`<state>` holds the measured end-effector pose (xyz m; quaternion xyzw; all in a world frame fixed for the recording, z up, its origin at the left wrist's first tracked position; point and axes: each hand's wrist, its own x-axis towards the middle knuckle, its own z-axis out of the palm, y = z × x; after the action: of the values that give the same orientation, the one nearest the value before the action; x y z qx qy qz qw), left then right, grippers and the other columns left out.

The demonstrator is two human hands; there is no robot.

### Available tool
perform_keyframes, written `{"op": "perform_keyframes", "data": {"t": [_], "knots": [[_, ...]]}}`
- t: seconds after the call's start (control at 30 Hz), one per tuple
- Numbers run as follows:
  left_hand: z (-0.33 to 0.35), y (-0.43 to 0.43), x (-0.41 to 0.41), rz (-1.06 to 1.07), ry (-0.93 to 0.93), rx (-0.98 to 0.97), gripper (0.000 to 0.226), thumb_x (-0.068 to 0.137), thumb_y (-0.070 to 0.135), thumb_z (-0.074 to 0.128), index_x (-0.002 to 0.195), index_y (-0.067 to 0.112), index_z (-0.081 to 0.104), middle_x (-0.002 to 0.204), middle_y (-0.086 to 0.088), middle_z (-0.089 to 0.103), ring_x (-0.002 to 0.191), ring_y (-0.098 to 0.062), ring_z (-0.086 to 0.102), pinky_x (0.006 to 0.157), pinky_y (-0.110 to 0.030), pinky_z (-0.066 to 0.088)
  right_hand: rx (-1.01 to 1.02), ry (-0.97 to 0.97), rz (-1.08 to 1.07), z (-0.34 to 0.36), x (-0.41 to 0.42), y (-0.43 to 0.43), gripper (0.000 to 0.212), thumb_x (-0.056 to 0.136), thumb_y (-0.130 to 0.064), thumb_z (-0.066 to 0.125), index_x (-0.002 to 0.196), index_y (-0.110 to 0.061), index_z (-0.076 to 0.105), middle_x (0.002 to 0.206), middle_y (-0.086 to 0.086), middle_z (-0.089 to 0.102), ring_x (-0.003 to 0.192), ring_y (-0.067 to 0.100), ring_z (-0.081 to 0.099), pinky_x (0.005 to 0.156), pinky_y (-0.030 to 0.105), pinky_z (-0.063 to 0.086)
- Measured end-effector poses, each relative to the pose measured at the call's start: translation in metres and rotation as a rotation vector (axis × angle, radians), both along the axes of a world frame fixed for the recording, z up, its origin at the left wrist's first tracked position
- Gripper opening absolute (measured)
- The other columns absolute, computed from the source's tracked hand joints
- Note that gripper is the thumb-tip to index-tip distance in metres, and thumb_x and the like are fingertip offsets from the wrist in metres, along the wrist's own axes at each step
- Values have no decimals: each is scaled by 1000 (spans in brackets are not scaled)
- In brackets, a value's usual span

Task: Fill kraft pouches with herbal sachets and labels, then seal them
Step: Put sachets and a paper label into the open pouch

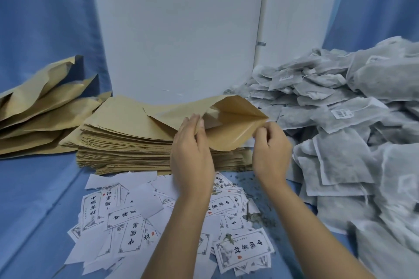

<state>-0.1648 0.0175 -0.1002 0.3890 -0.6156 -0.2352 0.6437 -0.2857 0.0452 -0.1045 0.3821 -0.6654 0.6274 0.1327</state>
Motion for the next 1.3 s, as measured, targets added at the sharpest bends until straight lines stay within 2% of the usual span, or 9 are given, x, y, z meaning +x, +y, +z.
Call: {"op": "perform_keyframes", "data": {"t": [0.1,0.2,0.3,0.5,0.67,0.77,0.9,1.0,1.3], "knots": [[6,4,-2,-1,78,15,37,100,32,40,123,14,62,122,0,64,116,-12,56,94,-20,41,63,-290,84,-14,-12,4,24,90,-17,41,71,-9,55,64,1,53,60,17,47,53,30,34],[10,13,-8,-28,131,-32,34,99,28,42,120,12,64,118,1,65,114,-11,57,93,-15,40,-241,-1021,330,-17,-16,5,24,96,-19,43,77,-9,55,65,3,50,49,12,48,43,22,41],[9,21,-14,-67,122,-63,34,99,27,42,121,13,63,118,6,63,118,-10,55,97,-18,40,-539,-1335,233,-21,-21,10,27,92,-34,60,84,-10,53,87,6,58,60,14,58,46,18,49],[8,21,-14,-74,143,-70,34,99,28,42,118,12,65,108,9,64,104,0,55,82,1,37,-718,-1419,223,-21,-26,21,44,77,-50,73,99,-14,57,118,2,59,91,16,67,66,20,53],[8,21,-14,-61,135,-61,34,100,29,41,117,12,65,108,4,66,101,-7,57,81,-7,39,-753,-1469,404,-14,-32,23,73,74,-62,67,126,-14,49,131,-1,50,101,15,65,74,23,53],[7,21,-15,-69,127,-60,32,101,27,41,116,11,65,103,7,65,97,-2,55,77,-1,37,-856,-1535,490,-10,-43,27,77,71,-65,68,122,-10,48,123,1,54,97,14,64,71,24,53],[7,22,-15,-70,160,-20,33,100,29,41,116,12,65,106,-3,69,97,-10,58,78,-15,41,-906,-1607,442,-8,-57,32,73,68,-67,69,113,-11,55,95,3,61,72,9,55,62,16,45],[8,21,-15,-69,167,-15,33,100,29,41,115,12,65,104,-3,69,94,-8,57,76,-15,41,-880,-1608,350,-9,-62,32,55,77,-60,66,109,-17,55,85,-1,60,63,5,51,54,12,40],[8,19,-13,-52,189,-6,32,100,30,41,115,15,65,105,1,69,96,-8,58,80,-16,43,-454,-1502,297,-15,-31,18,19,89,-33,63,85,-15,60,61,-3,59,46,4,47,36,11,33]]}}
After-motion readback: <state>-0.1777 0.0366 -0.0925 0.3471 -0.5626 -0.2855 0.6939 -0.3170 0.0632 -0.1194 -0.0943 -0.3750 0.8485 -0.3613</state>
